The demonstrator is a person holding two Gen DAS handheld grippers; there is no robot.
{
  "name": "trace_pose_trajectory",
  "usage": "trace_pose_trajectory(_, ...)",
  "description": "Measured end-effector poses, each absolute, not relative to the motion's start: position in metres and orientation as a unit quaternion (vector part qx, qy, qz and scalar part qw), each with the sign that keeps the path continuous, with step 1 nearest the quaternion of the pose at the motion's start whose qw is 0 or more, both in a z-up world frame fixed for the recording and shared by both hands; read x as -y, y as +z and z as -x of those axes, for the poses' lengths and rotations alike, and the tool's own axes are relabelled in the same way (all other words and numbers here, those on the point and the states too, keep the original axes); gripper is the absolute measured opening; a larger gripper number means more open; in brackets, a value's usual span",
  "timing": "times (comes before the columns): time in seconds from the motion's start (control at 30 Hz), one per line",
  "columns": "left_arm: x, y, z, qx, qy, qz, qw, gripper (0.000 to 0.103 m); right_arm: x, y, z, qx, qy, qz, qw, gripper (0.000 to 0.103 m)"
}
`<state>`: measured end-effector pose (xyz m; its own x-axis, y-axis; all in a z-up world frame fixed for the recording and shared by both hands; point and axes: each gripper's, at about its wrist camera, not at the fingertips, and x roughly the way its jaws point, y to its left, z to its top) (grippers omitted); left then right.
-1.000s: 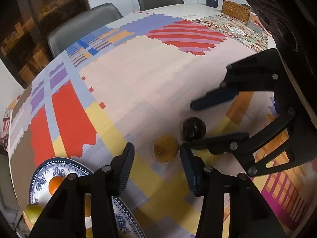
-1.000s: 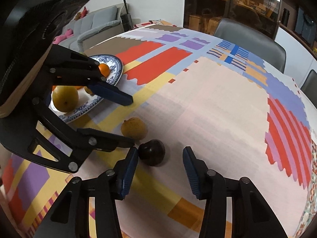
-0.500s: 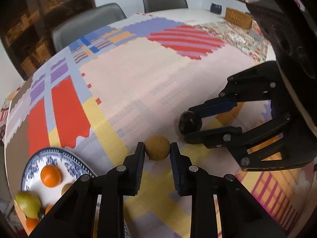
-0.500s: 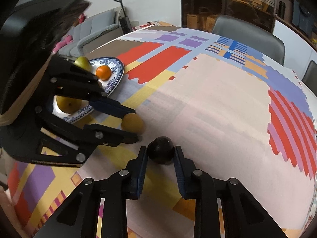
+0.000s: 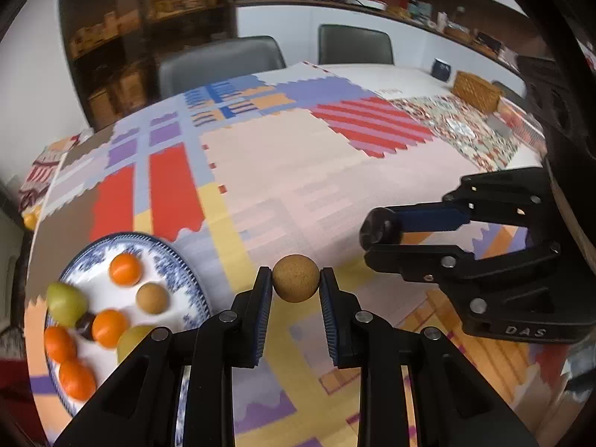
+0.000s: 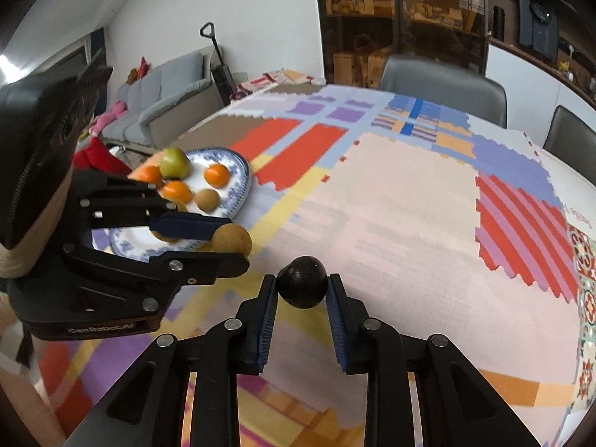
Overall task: Organize fruits
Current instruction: 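Carry the kiwi and plum onto the plate and open both tools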
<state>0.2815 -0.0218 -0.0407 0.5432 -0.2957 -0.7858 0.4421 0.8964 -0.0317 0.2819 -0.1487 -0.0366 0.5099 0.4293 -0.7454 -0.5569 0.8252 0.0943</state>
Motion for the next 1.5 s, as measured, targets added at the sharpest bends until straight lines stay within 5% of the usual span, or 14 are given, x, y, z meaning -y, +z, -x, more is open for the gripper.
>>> trace_pose_trajectory(0.93,-0.066,0.021,-0.190,-0.354,-0.061,-0.021,0.933,0.026,0.087,0.028,-0.212,-0.322,0.316,0.062,0.890,0.028)
trace_pose_trajectory(1.5,-0.123,0.008,-0.170,-0.355,-0.026,0.007,0.935,0.026,0.030,0.022,-0.212,-0.336,0.329,0.062,0.880,0.028)
